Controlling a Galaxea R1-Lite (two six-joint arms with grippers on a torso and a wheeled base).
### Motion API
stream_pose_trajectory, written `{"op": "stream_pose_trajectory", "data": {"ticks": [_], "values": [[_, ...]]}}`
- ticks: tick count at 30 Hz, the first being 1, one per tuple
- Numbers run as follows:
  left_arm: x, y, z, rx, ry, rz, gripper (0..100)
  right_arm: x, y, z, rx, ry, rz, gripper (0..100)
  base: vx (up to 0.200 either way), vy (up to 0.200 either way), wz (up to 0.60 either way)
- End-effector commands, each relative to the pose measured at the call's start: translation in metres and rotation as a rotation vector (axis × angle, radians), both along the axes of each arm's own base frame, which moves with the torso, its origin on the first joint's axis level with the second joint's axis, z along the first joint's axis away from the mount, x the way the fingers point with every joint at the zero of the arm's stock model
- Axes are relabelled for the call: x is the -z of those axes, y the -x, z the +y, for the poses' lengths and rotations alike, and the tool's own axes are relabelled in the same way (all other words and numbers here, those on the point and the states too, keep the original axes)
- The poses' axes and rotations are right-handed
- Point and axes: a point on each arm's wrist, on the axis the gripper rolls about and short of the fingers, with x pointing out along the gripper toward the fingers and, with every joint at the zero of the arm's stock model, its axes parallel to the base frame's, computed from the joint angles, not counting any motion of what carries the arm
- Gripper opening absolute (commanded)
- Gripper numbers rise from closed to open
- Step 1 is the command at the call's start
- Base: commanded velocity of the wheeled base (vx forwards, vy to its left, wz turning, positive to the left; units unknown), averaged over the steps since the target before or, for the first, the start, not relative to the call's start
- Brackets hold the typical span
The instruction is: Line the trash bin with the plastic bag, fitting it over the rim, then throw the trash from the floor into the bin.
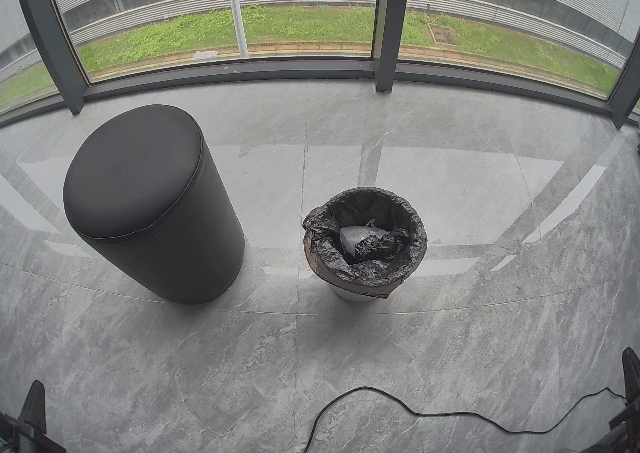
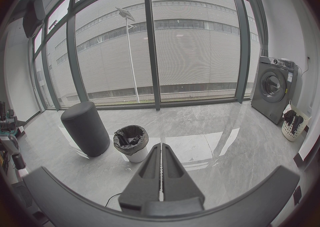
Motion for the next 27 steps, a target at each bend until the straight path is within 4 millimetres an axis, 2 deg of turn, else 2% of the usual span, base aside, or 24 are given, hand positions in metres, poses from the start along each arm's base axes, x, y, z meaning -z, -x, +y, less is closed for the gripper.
{"op": "stream_pose_trajectory", "data": {"ticks": [1, 4, 27], "values": [[0.0077, -0.0004, -0.0062, 0.269, -0.399, 0.021, 0, 0.0053, -0.0005, 0.0006, -0.027, 0.024, 0.006, 0, 0.0, 0.0, 0.0], [0.0085, -0.0009, -0.0042, 0.182, -0.289, 0.034, 0, 0.0053, -0.0005, 0.0006, -0.025, 0.023, 0.006, 0, 0.0, 0.0, 0.0], [0.0084, -0.0011, -0.0046, 0.201, -0.312, 0.021, 0, 0.0053, -0.0005, 0.0005, -0.019, 0.058, 0.005, 0, 0.0, 0.0, 0.0]]}}
